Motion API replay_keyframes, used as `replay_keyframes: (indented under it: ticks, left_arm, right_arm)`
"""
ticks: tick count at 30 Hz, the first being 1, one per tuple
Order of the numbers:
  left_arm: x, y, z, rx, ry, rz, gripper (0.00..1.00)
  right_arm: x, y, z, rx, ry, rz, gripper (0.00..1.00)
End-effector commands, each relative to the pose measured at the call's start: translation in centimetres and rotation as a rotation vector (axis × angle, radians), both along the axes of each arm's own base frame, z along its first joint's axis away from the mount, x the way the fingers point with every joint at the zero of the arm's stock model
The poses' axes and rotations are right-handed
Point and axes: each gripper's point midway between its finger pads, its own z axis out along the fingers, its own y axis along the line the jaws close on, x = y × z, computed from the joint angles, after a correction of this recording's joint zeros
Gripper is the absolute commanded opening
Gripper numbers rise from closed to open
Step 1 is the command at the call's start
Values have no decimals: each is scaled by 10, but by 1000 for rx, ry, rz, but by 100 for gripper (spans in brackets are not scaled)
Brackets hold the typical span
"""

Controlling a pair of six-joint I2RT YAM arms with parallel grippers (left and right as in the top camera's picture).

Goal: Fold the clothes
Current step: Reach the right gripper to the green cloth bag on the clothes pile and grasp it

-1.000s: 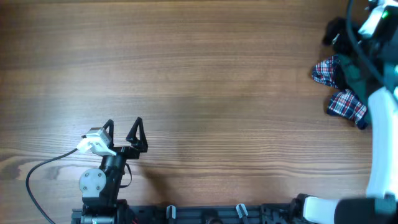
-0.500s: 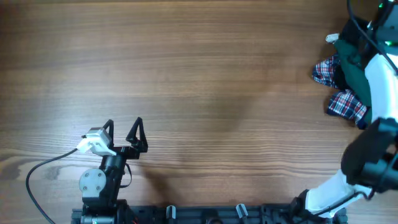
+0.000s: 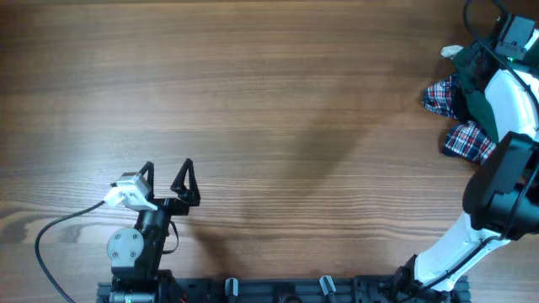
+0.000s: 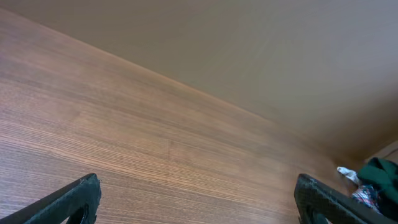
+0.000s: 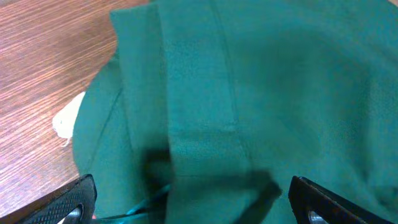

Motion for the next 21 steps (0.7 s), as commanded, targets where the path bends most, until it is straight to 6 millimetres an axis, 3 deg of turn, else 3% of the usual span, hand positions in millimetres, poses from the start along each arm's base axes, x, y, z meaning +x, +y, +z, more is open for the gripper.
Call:
replay_keyframes:
  ticks: [1, 6, 10, 12, 14, 21]
  left_arm:
    - [0, 1, -2, 10, -2, 8, 100]
    - [0, 1, -2, 9, -2, 8, 100]
    - [0, 1, -2, 9, -2, 8, 100]
    - [0, 1, -2, 10, -2, 8, 100]
    - [0, 1, -2, 9, -2, 8, 100]
    - [0, 1, -2, 10, -2, 8, 100]
  right_arm:
    - [-4, -13, 2, -22, -4, -66, 100]
    - [-13, -22, -4, -13, 26, -87, 98]
    - [-17, -26, -8, -9, 37, -97, 89]
    - [-17, -25, -8, -5, 37, -94, 74]
    - [-17, -25, -10, -5, 41, -94, 68]
    - [-22, -23, -22, 11, 78, -97, 18]
